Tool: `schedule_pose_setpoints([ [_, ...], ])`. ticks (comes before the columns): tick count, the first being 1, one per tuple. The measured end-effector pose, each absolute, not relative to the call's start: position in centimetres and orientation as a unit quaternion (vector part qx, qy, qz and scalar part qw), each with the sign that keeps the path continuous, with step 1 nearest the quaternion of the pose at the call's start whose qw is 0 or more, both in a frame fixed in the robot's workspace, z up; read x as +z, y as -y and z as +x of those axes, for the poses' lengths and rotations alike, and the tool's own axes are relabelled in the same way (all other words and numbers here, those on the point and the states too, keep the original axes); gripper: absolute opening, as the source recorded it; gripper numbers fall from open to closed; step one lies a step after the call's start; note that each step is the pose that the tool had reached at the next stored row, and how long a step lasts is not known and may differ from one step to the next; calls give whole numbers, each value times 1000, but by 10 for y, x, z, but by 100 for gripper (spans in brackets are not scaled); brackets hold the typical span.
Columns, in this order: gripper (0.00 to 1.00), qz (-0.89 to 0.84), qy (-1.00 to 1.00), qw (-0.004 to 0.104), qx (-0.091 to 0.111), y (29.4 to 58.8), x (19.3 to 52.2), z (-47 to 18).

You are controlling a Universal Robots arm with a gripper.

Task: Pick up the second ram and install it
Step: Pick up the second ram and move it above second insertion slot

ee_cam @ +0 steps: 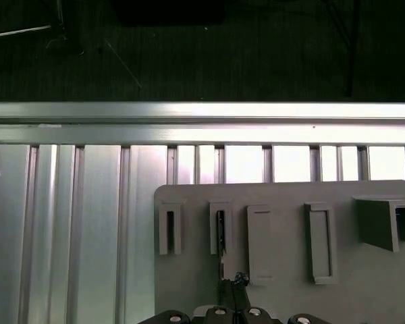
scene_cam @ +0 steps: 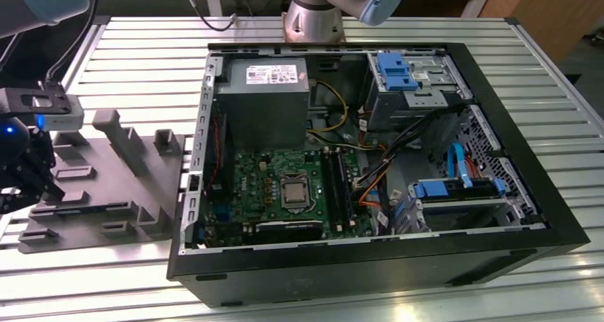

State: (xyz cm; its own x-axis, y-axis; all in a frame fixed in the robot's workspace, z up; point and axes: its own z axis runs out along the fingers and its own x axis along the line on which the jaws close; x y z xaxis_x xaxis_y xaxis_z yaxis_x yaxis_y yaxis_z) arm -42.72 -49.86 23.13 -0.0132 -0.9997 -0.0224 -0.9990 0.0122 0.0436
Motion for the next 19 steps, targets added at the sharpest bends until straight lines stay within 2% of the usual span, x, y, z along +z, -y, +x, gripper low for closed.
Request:
schedule_pose_setpoints([
  [19,11,702,711,7,-23,499,226,-427],
])
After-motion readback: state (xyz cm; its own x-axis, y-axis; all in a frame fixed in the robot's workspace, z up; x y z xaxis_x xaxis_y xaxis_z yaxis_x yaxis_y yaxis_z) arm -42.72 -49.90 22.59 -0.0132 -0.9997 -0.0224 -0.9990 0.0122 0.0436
